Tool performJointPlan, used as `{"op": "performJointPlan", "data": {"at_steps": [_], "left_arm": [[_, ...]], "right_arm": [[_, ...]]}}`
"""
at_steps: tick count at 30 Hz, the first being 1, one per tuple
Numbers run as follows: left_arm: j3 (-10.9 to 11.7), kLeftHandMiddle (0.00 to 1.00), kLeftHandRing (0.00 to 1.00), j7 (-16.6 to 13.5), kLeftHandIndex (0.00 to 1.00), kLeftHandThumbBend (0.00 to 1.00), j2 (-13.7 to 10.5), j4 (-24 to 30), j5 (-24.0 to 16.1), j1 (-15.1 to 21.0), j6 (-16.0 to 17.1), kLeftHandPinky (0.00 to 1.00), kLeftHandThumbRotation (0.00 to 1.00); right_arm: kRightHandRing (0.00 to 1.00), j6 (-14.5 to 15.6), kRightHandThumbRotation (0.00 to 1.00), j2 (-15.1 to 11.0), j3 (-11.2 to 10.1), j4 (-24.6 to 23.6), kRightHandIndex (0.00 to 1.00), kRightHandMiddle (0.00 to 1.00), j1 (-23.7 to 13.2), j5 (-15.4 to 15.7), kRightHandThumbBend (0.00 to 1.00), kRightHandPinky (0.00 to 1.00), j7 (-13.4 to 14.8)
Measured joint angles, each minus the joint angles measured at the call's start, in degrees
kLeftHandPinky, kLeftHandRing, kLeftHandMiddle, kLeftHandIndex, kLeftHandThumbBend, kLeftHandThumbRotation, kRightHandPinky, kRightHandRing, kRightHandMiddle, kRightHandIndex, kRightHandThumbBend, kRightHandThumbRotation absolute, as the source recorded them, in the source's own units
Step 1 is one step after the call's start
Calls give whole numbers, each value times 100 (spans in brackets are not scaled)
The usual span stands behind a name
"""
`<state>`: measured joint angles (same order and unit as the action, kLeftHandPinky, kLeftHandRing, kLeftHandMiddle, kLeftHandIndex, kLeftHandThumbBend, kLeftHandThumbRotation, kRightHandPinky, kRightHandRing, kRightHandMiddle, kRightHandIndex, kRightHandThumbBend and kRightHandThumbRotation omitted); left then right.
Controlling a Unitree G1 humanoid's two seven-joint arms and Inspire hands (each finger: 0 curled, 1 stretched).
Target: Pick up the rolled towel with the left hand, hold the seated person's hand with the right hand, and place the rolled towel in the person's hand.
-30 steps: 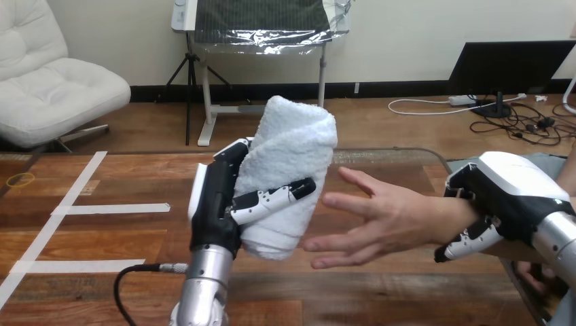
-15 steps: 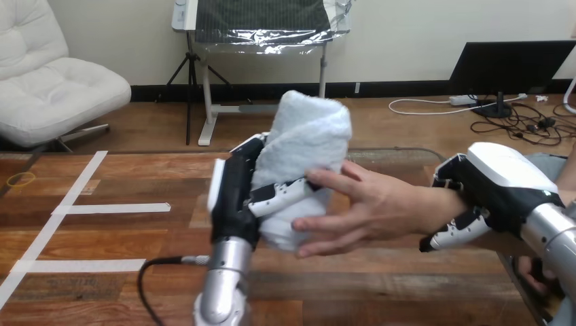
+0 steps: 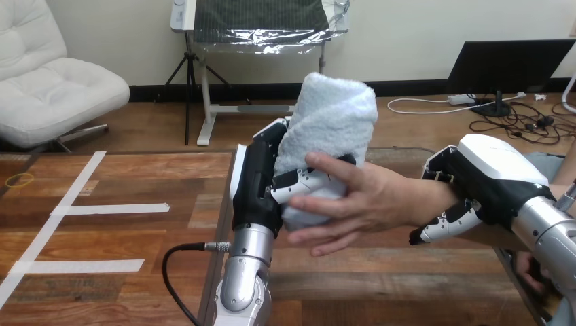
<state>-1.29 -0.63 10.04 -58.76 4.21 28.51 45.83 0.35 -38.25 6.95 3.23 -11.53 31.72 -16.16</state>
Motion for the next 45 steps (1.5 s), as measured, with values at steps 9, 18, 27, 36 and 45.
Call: {"op": "performJointPlan", "data": {"at_steps": [9, 18, 27, 36, 45], "left_arm": [[19, 37, 31, 70, 43, 62, 2, -170, 196, 40, 14, 27, 0], [24, 38, 33, 111, 43, 61, 2, -256, 365, 40, -48, 28, 0], [21, 38, 32, 222, 43, 62, 3, -257, 551, 40, -152, 27, 0], [14, 39, 33, 359, 43, 66, 5, -237, 701, 40, -212, 27, 0], [11, 41, 35, 456, 42, 67, 5, -188, 743, 39, -277, 28, 0]], "right_arm": [[30, 42, 18, 5, 0, -53, 38, 36, 0, 2, 85, 25, -8], [30, 40, 18, 5, 0, -86, 38, 36, 1, 3, 85, 25, -8], [29, 46, 18, 5, 0, -119, 38, 36, 3, 23, 85, 24, -9], [29, 117, 18, 5, 0, -169, 38, 36, 9, 48, 85, 24, -60], [29, 117, 17, 5, 0, -174, 38, 36, 14, 52, 86, 24, -65]]}}
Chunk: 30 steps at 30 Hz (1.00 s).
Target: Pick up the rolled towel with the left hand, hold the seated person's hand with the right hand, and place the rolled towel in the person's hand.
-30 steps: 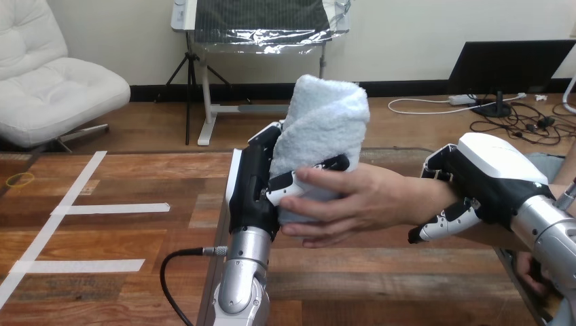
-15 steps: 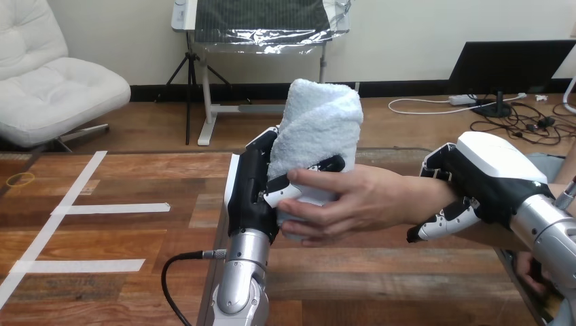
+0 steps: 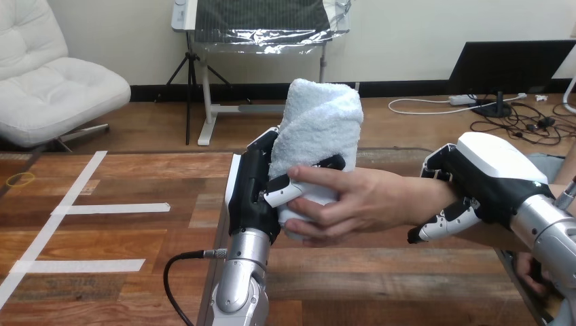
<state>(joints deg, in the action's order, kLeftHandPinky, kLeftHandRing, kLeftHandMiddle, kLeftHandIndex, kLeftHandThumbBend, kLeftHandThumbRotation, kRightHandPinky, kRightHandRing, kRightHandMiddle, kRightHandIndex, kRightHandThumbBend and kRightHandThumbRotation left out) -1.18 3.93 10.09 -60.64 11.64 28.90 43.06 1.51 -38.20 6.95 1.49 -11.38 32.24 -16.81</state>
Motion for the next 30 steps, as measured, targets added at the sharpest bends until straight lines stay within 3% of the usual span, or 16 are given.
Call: {"op": "performJointPlan", "data": {"at_steps": [23, 29, 30], "left_arm": [[9, 41, 37, 349, 43, 67, 0, 85, 219, -3, -75, 31, 2], [14, 46, 42, 447, 47, 71, 0, 117, 285, -5, -138, 35, 20], [14, 49, 45, 458, 51, 73, 0, 120, 291, -6, -141, 37, 29]], "right_arm": [[29, -21, 17, -5, -18, 3, 38, 36, 4, -2, 86, 24, 3], [29, -23, 17, -8, -21, 14, 39, 36, 4, -2, 86, 24, 10], [29, -24, 17, -8, -21, 16, 39, 36, 4, -2, 86, 24, 12]]}}
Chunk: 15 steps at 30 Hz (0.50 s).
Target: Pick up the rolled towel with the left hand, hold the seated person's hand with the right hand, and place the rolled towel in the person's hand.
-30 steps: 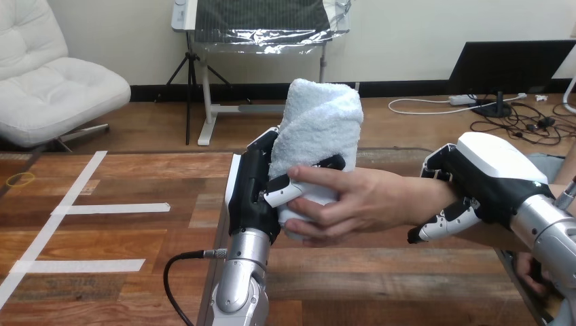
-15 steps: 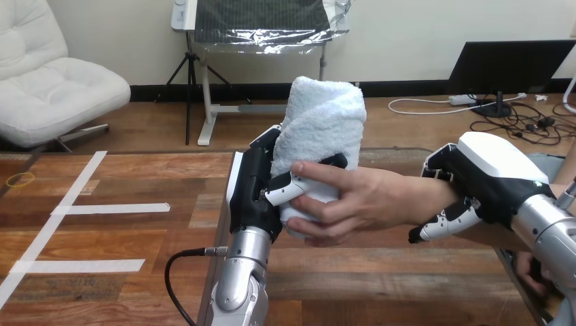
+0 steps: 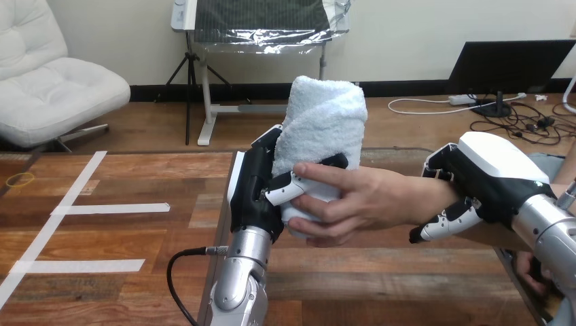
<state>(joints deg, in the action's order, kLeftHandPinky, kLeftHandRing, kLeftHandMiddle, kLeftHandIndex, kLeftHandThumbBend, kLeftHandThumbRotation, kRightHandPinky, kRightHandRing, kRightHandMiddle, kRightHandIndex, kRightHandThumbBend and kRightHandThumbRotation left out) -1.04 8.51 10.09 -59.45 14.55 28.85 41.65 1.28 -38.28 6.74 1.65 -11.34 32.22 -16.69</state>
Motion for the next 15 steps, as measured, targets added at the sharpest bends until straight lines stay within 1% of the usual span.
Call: {"op": "performJointPlan", "data": {"at_steps": [4, 8, 10, 15], "left_arm": [[0, 55, 49, 55, 56, 76, 0, 18, 7, 0, -9, 39, 41], [0, 61, 54, 108, 62, 77, 0, 37, -1, 0, -10, 42, 51], [-1, 64, 58, 126, 67, 78, 0, 41, -17, 0, -10, 44, 57], [-1, 69, 63, 132, 71, 80, 0, 42, -114, 0, -11, 48, 66]], "right_arm": [[29, -18, 17, -2, -1, 20, 39, 36, 2, 0, 85, 24, 13], [29, -21, 17, -5, -2, 37, 39, 36, 1, 0, 85, 24, 20], [29, -21, 17, -6, -3, 45, 39, 37, 1, 0, 85, 24, 21], [29, -23, 17, -7, -5, 69, 39, 37, 1, 0, 85, 24, 30]]}}
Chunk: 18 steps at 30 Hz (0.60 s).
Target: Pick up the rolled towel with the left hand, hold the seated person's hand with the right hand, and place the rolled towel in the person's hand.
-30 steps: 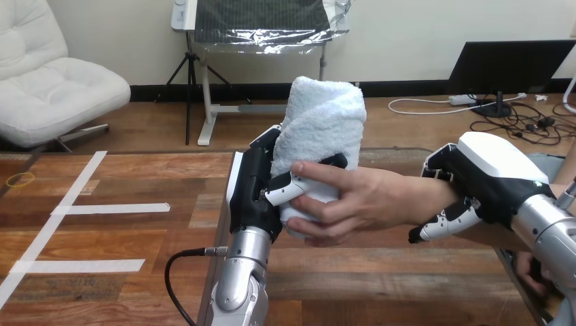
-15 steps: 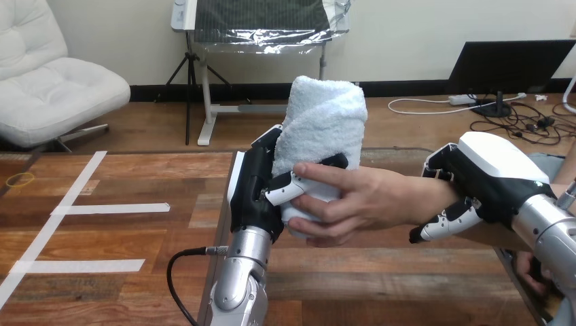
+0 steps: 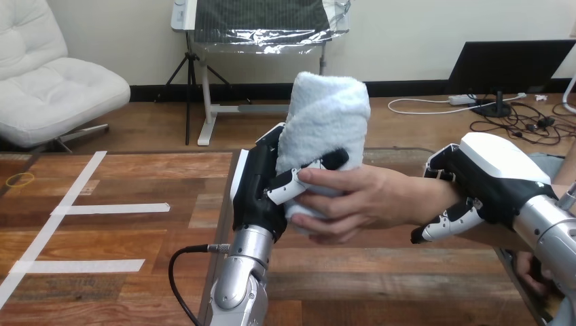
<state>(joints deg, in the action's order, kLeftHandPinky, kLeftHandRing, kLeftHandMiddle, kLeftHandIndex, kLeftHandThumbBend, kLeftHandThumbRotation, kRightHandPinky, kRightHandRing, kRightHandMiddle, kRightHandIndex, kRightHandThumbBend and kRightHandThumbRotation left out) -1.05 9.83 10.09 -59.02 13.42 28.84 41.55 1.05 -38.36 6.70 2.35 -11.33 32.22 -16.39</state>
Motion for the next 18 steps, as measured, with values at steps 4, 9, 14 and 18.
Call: {"op": "performJointPlan", "data": {"at_steps": [4, 9, 14, 18], "left_arm": [[0, 72, 67, 25, 74, 84, 0, 0, -39, 0, -16, 51, 74], [-1, 74, 70, 68, 76, 89, 0, 0, -57, -1, -37, 53, 78], [-1, 75, 72, 69, 76, 93, -1, 1, -90, -1, -37, 55, 82], [-1, 76, 73, 69, 76, 95, -2, 4, -152, -1, -34, 57, 84]], "right_arm": [[30, 0, 16, 0, -1, 7, 40, 37, 0, 0, 85, 24, 9], [30, -8, 16, -1, -4, 13, 41, 37, 0, 0, 85, 24, 30], [29, -54, 16, -8, -11, 44, 41, 37, 0, 0, 85, 24, 51], [29, -69, 16, -13, -11, 72, 41, 37, 0, 0, 85, 24, 61]]}}
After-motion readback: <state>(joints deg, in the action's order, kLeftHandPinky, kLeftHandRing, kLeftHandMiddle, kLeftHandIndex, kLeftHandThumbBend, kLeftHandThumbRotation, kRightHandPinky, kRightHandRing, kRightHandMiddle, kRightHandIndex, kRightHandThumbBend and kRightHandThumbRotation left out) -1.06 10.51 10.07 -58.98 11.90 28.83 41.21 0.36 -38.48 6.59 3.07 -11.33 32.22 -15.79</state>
